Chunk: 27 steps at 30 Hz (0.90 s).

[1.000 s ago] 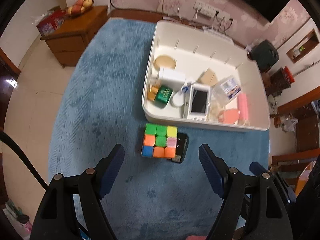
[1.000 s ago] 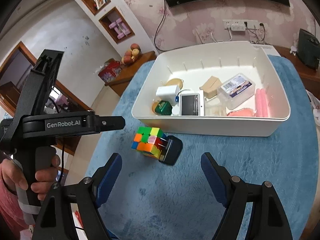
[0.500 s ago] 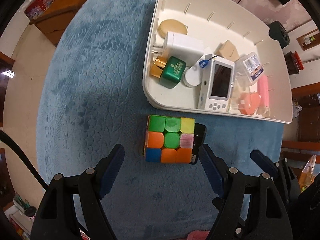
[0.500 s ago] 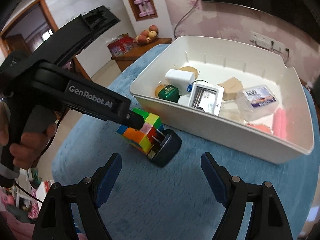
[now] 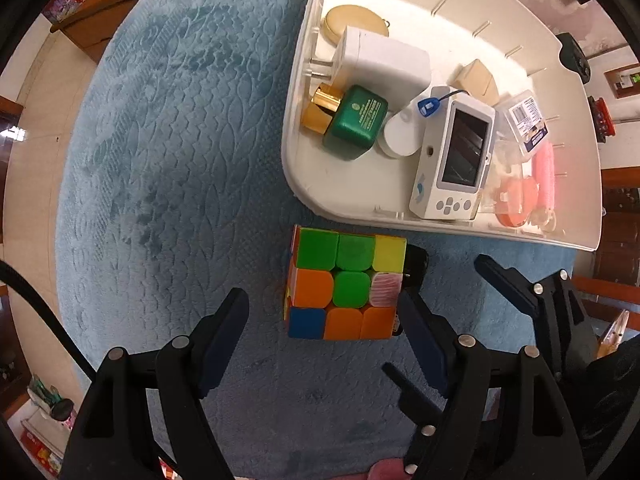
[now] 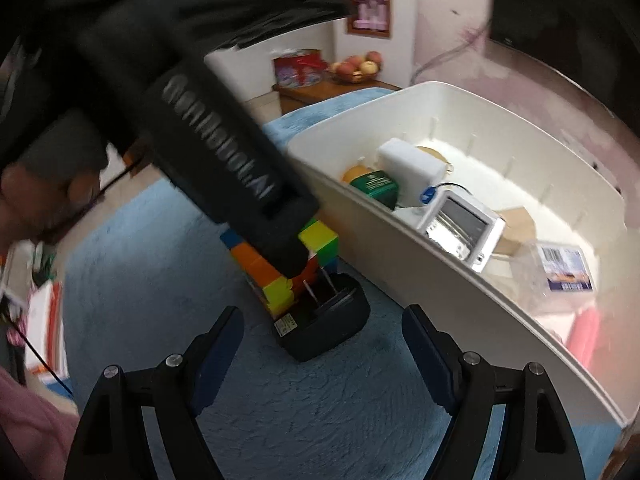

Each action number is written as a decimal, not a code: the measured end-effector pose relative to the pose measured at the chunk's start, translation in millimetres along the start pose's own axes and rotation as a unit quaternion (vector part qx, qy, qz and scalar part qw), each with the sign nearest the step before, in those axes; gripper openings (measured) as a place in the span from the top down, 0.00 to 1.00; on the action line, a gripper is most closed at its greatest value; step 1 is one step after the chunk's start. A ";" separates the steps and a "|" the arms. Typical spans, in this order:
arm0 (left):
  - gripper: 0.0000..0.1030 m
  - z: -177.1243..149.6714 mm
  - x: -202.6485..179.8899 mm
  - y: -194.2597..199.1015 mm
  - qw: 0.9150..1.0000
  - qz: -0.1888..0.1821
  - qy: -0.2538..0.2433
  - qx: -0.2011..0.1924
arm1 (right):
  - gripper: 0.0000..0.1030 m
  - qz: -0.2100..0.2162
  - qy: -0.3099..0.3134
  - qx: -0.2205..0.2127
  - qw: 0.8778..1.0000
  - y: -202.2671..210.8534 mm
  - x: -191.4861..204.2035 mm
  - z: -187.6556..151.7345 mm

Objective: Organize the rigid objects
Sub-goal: 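Grasp the Rubik's cube with the left tool while the right tool grasps the black charger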

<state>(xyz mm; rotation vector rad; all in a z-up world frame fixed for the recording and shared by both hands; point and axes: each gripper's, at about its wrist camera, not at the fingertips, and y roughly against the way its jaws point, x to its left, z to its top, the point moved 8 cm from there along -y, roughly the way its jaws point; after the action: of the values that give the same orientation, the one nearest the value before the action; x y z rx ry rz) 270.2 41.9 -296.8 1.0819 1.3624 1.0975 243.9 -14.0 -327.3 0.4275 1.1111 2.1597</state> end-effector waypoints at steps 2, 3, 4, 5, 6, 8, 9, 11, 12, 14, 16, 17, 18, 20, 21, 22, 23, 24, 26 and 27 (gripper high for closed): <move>0.23 0.3 -1.3 -3.2 1.000 -0.005 0.004 0.005 | 0.21 0.001 0.023 0.002 1.000 -5.4 4.2 -3.5; 0.23 0.4 -1.9 -4.6 1.000 -0.004 0.006 0.007 | 0.21 0.003 0.030 0.003 1.000 -7.1 5.6 -4.7; 0.23 0.4 -2.4 -6.4 1.000 -0.004 0.007 0.009 | 0.21 0.004 0.036 0.003 0.999 -8.5 6.9 -5.8; 0.23 0.2 -2.7 -8.2 1.000 -0.003 0.009 0.012 | 0.21 0.005 0.045 0.000 0.999 -9.7 8.9 -7.2; 0.23 -0.2 -2.6 -9.3 1.000 -0.004 0.011 0.014 | 0.21 0.004 0.051 -0.001 0.999 -11.2 9.9 -8.1; 0.23 -0.3 -4.7 -12.1 1.000 -0.008 0.013 0.017 | 0.21 0.002 0.062 -0.002 0.998 -15.1 11.9 -10.3; 0.23 -0.5 -5.2 -13.8 1.000 -0.008 0.015 0.019 | 0.21 0.002 0.066 -0.004 0.998 -16.5 12.9 -10.9; 0.23 0.1 -5.5 -16.5 1.000 -0.012 0.019 0.022 | 0.21 0.001 0.072 -0.009 0.997 -19.6 14.3 -13.0; 0.23 0.1 -2.3 -18.5 0.999 -0.013 0.020 0.024 | 0.21 0.002 0.073 -0.009 0.997 -21.6 14.7 -13.7; 0.23 -1.1 -0.1 -22.1 0.999 -0.016 0.023 0.030 | 0.21 0.000 0.075 -0.010 0.997 -25.6 15.1 -14.6; 0.23 -2.0 1.2 -25.6 0.999 -0.020 0.026 0.035 | 0.21 -0.002 0.076 -0.013 0.997 -28.9 15.5 -14.8; 0.23 -2.6 1.8 -27.1 0.999 -0.022 0.027 0.038 | 0.21 -0.002 0.075 -0.013 0.997 -30.0 15.7 -15.0; 0.23 -2.9 3.6 -28.9 0.998 -0.025 0.030 0.039 | 0.21 -0.003 0.073 -0.014 0.997 -31.2 16.6 -15.1; 0.23 -3.3 5.7 -31.3 0.998 -0.030 0.037 0.042 | 0.21 -0.005 0.070 -0.015 0.997 -35.4 16.0 -15.1; 0.23 -1.9 4.6 -32.4 0.998 -0.031 0.039 0.042 | 0.21 -0.005 0.070 -0.015 0.997 -36.7 16.4 -15.3; 0.23 -1.2 5.4 -33.8 0.998 -0.032 0.042 0.043 | 0.21 -0.005 0.069 -0.016 0.997 -38.6 16.9 -15.0; 0.23 -0.8 6.3 -34.6 0.998 -0.033 0.043 0.044 | 0.22 -0.004 0.068 -0.016 0.998 -41.0 17.2 -14.5; 0.23 -0.5 7.1 -35.7 0.998 -0.033 0.044 0.044 | 0.22 -0.004 0.067 -0.016 0.998 -40.9 19.3 -16.1; 0.23 6.1 9.4 -36.9 0.998 -0.031 0.043 0.045 | 0.26 -0.007 0.064 -0.018 0.998 -37.7 17.4 -16.7; 0.23 7.3 8.9 -38.0 0.998 -0.030 0.043 0.045 | 0.28 -0.008 0.061 -0.019 0.998 -37.5 20.5 -14.9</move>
<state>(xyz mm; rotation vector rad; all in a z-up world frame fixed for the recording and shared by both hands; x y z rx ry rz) 275.4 44.4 -336.0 1.0622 1.5149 1.0570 236.1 7.0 -366.6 0.2707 1.1338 2.2138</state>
